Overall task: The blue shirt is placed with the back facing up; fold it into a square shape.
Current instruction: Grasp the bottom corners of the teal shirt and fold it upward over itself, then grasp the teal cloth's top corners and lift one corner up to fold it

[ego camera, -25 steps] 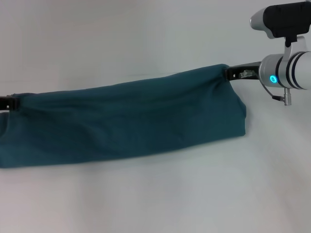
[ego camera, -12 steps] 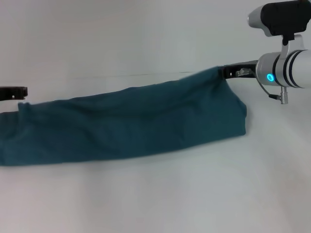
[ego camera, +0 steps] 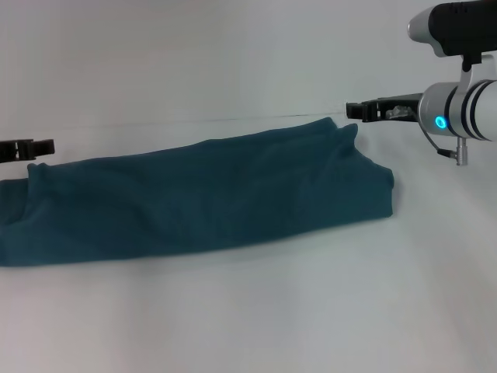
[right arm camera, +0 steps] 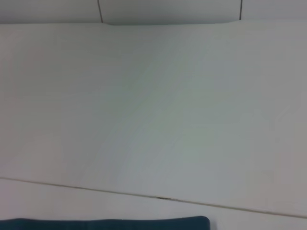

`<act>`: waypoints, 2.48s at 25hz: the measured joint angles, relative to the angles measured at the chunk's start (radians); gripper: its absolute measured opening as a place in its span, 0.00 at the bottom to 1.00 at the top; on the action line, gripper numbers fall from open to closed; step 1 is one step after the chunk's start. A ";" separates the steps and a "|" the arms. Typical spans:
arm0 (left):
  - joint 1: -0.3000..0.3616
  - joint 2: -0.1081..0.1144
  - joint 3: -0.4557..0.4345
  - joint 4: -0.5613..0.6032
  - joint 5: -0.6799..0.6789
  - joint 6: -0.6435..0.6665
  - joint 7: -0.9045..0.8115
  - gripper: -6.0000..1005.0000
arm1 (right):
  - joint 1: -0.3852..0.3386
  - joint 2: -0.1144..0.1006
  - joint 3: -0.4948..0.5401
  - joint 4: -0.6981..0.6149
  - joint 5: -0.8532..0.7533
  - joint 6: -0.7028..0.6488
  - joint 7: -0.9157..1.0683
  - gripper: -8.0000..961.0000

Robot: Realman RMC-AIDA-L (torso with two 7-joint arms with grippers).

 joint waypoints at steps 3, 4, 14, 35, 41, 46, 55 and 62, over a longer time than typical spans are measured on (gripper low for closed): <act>0.020 0.012 0.000 0.020 -0.040 0.077 0.006 0.64 | -0.009 -0.002 0.001 -0.016 0.000 -0.042 0.000 0.63; 0.035 0.018 -0.001 0.042 -0.073 0.141 0.018 0.69 | -0.012 -0.003 0.001 -0.025 0.000 -0.062 0.000 0.66; 0.155 0.025 -0.004 0.217 -0.168 0.601 0.065 0.94 | -0.201 0.000 0.002 -0.384 0.136 -0.449 -0.060 0.89; 0.190 -0.019 -0.008 0.334 0.058 0.591 -0.164 0.93 | -0.179 -0.001 -0.005 -0.486 0.075 -0.766 -0.078 0.94; 0.203 -0.031 -0.063 0.383 0.111 0.601 -0.169 0.93 | -0.160 0.003 -0.015 -0.479 0.043 -0.773 -0.067 0.93; 0.210 -0.034 -0.089 0.398 0.131 0.625 -0.169 0.93 | -0.160 0.005 -0.019 -0.479 0.042 -0.776 -0.066 0.93; 0.202 -0.057 -0.093 0.384 0.178 0.611 -0.170 0.93 | -0.160 0.007 -0.041 -0.478 0.043 -0.774 -0.064 0.92; 0.198 -0.066 -0.094 0.356 0.181 0.582 -0.170 0.92 | -0.160 0.007 -0.059 -0.478 0.047 -0.772 -0.064 0.91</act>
